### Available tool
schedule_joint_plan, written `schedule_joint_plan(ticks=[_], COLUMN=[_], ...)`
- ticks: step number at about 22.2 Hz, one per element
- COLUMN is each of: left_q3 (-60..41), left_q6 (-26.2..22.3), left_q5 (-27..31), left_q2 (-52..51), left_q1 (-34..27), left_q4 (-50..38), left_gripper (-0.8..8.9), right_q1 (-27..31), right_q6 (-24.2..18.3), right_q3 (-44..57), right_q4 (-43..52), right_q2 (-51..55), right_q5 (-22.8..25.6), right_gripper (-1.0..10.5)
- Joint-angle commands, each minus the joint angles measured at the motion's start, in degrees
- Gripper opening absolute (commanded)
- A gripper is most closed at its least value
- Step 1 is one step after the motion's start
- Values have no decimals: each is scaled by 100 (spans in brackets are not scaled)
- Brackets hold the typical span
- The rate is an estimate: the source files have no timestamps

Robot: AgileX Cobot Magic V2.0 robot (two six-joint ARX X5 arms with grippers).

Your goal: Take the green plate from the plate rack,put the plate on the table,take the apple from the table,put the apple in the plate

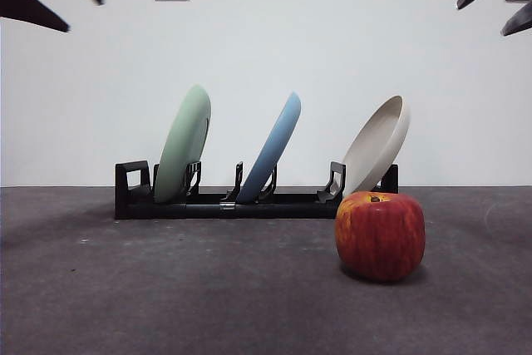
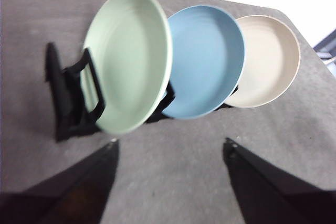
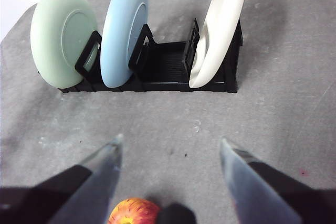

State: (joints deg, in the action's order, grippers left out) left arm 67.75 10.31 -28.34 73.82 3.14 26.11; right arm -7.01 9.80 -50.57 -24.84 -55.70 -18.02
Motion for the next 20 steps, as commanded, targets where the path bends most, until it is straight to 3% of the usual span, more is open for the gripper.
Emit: schedule_joint_plan(ticks=[1, 8, 18, 20], left_q3=[907, 3115, 3215, 3215], left_q6=[-160, -310, -424, -431], left_q5=[-24, 437, 890, 855], left_q2=[787, 2828, 3659, 3659], left_q1=[201, 684, 981, 990], left_q4=[273, 997, 339, 306], left_gripper=[343, 343, 340, 222], right_q1=[9, 9, 9, 9], right_q6=[-44, -44, -24, -20], right_q3=[-28, -28, -28, -28], right_q4=[28, 26, 26, 26], right_q2=[-4, -4, -4, -4], right_q5=[-13, -11, -7, -7], right_gripper=[319, 319, 316, 316])
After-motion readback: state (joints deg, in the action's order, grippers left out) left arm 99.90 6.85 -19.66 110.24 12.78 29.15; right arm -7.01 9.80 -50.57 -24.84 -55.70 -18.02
